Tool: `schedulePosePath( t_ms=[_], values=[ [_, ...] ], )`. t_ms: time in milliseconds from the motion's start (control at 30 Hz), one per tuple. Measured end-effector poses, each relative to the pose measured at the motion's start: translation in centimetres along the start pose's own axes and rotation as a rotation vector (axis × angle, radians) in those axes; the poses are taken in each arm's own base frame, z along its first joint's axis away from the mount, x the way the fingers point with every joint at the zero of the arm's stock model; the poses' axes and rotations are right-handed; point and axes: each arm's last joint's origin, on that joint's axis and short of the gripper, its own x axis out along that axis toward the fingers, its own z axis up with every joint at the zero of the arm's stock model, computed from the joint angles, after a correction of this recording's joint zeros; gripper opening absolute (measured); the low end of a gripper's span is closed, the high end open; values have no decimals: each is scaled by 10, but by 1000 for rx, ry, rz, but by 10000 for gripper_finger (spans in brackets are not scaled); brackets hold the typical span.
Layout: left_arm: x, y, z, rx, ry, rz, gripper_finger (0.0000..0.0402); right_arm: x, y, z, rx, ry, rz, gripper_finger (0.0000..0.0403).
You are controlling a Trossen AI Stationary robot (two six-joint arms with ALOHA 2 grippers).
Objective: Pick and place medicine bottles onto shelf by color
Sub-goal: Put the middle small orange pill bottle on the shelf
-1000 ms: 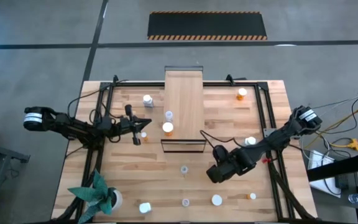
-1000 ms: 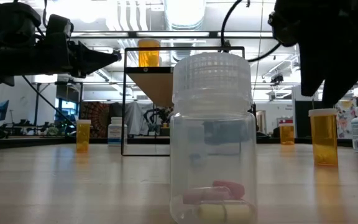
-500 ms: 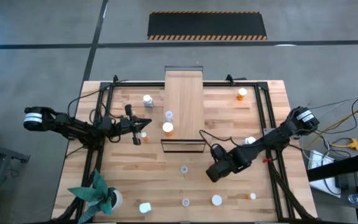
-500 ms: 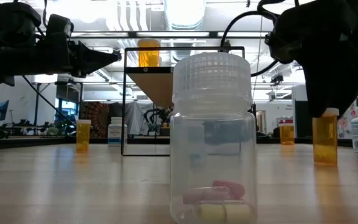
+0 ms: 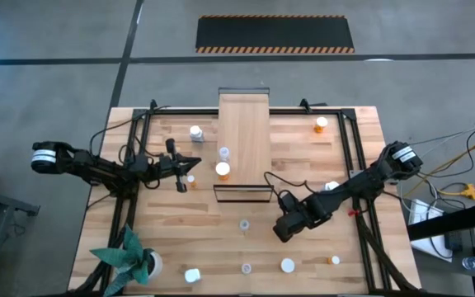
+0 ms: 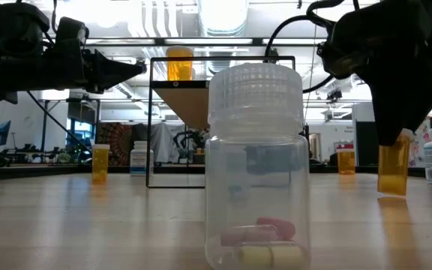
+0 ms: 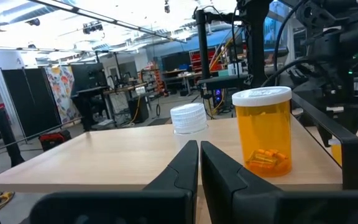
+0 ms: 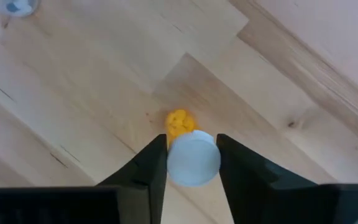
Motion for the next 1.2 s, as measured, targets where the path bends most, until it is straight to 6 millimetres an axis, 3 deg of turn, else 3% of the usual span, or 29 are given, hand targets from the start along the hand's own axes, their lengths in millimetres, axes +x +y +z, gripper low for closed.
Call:
schedulePosePath(
  t_ms=[133,267,467,633,900,1200],
  values=[
    [0,0,0,0,0,0,2,-7,4,2,-25,-3,11,109],
    [0,0,0,1,0,0,2,-26,12,7,-72,-8,30,110],
    [0,0,0,2,0,0,2,-84,18,21,-115,10,-25,111],
    [0,0,0,18,0,0,2,-136,3,46,-144,43,-147,111],
    [1,0,1,17,-5,1,2,-181,-26,123,-370,-98,-135,111],
    [1,0,1,17,-6,2,2,-179,-45,229,-684,-211,-180,111]
  ],
)
